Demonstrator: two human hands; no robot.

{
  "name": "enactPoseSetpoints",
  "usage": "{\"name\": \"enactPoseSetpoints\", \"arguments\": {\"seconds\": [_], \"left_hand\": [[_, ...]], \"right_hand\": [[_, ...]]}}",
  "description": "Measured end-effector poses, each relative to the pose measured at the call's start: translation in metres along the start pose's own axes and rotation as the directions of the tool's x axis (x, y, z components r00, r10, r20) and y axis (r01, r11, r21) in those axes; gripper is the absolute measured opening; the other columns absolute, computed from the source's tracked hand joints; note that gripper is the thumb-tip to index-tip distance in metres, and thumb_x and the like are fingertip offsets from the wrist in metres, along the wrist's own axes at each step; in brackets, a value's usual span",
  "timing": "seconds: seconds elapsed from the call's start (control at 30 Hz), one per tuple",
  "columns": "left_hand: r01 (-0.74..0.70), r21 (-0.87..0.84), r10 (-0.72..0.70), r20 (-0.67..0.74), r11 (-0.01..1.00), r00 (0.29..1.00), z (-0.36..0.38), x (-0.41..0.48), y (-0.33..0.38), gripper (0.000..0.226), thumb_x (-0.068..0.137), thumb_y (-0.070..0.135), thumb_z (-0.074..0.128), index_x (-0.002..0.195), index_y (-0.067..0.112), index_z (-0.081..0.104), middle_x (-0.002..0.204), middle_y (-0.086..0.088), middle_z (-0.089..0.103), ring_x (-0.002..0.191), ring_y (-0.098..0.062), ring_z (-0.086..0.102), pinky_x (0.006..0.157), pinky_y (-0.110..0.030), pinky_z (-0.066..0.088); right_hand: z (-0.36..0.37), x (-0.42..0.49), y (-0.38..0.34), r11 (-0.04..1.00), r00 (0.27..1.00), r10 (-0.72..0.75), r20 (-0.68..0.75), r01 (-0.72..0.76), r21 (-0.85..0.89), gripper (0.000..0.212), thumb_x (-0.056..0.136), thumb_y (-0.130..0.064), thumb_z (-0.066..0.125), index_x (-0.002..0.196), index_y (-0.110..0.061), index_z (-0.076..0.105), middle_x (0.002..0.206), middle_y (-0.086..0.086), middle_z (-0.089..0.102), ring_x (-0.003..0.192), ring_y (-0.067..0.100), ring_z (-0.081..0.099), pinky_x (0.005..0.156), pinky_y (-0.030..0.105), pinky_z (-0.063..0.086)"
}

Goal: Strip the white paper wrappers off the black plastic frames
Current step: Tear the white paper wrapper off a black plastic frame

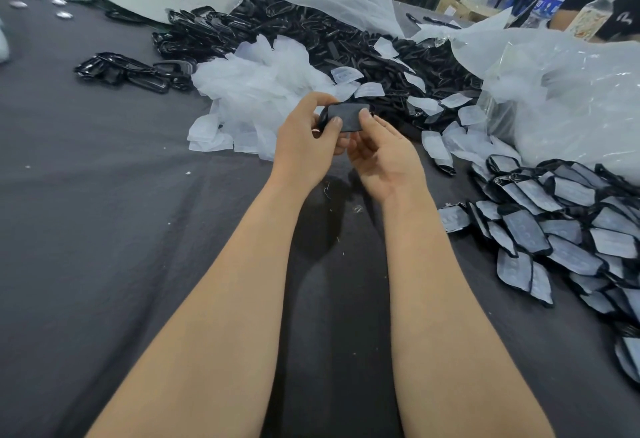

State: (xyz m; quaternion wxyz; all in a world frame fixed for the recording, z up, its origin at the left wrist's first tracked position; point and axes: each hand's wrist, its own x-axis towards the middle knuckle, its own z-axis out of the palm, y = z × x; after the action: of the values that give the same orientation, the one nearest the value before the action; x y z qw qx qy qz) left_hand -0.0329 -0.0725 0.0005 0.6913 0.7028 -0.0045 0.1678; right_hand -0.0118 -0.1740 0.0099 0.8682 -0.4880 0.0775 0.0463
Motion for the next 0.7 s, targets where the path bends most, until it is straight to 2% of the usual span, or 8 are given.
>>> {"name": "enactPoseSetpoints", "arguments": {"seconds": [0.07,0.2,0.37,0.43,0.47,0.57,0.63,0.7], "left_hand": [[0.013,-0.005,-0.013,0.017,1.0,1.0,0.0,-0.001,0.001,0.019,0.095,0.002,0.05,0.111,0.013,0.052,0.083,-0.006,0.063,0.056,-0.001,0.063,0.069,-0.02,0.057],[-0.006,0.072,0.006,0.002,0.997,1.0,0.0,-0.002,0.001,0.018,0.095,0.004,0.051,0.107,0.018,0.051,0.08,-0.003,0.065,0.059,-0.004,0.064,0.071,-0.023,0.058],[-0.009,0.062,0.009,0.002,0.998,1.0,-0.001,-0.001,0.001,0.019,0.095,0.004,0.051,0.108,0.017,0.053,0.081,-0.001,0.065,0.059,-0.003,0.064,0.072,-0.024,0.058],[-0.001,0.059,0.001,0.004,0.998,1.0,0.0,-0.001,0.0,0.018,0.095,0.005,0.051,0.109,0.017,0.053,0.081,-0.001,0.065,0.059,-0.004,0.064,0.072,-0.025,0.058],[0.006,0.063,-0.006,-0.003,0.998,1.0,0.001,-0.001,-0.001,0.017,0.095,0.005,0.051,0.108,0.017,0.052,0.082,-0.003,0.065,0.059,-0.004,0.064,0.071,-0.024,0.058],[0.031,0.065,-0.028,-0.053,0.997,0.998,0.0,0.0,-0.002,0.015,0.096,0.006,0.051,0.108,0.016,0.05,0.086,-0.006,0.066,0.054,0.001,0.062,0.061,-0.015,0.054],[0.035,0.05,-0.032,-0.07,0.998,0.997,0.001,0.0,-0.002,0.015,0.096,0.005,0.051,0.107,0.015,0.05,0.088,-0.008,0.066,0.053,0.002,0.063,0.058,-0.012,0.052],[0.03,0.05,-0.026,-0.072,0.998,0.997,0.001,0.0,-0.002,0.015,0.096,0.004,0.051,0.105,0.016,0.05,0.089,-0.009,0.065,0.054,0.003,0.063,0.059,-0.011,0.052]], "right_hand": [[0.0,0.001,0.001,0.998,0.999,-0.043,-0.026,0.042,-0.045,0.012,0.092,-0.008,0.061,0.081,-0.01,0.057,0.059,-0.001,0.06,0.051,0.006,0.053,0.054,0.016,0.049],[0.001,0.002,0.003,0.915,0.977,-0.203,-0.069,0.164,-0.368,0.013,0.093,-0.012,0.061,0.08,-0.012,0.058,0.068,0.001,0.057,0.059,0.008,0.053,0.057,0.018,0.048],[0.0,-0.002,-0.001,0.994,0.999,-0.028,-0.022,0.025,-0.107,0.017,0.09,-0.004,0.061,0.078,-0.013,0.054,0.063,-0.001,0.057,0.058,0.008,0.05,0.054,0.018,0.046],[0.001,-0.003,0.0,0.986,0.995,-0.078,-0.06,0.068,-0.15,0.016,0.09,-0.007,0.063,0.078,-0.013,0.054,0.066,0.0,0.057,0.059,0.009,0.052,0.056,0.019,0.047],[0.002,-0.003,0.002,0.949,0.981,-0.169,-0.092,0.137,-0.286,0.014,0.089,-0.01,0.065,0.08,-0.013,0.055,0.07,0.0,0.058,0.063,0.011,0.054,0.059,0.021,0.048],[0.008,-0.006,0.01,0.664,0.858,-0.508,-0.075,0.335,-0.668,0.016,0.086,-0.015,0.068,0.095,-0.012,0.055,0.081,-0.005,0.057,0.076,0.008,0.057,0.073,0.015,0.045],[0.012,-0.01,0.013,0.556,0.801,-0.599,-0.012,0.405,-0.726,0.016,0.085,-0.012,0.066,0.095,-0.014,0.054,0.082,-0.005,0.057,0.073,0.004,0.054,0.07,0.009,0.041],[0.013,-0.01,0.015,0.507,0.784,-0.621,0.018,0.418,-0.754,0.011,0.086,-0.009,0.064,0.094,-0.01,0.057,0.09,0.004,0.062,0.076,0.011,0.055,0.074,0.017,0.045]]}}
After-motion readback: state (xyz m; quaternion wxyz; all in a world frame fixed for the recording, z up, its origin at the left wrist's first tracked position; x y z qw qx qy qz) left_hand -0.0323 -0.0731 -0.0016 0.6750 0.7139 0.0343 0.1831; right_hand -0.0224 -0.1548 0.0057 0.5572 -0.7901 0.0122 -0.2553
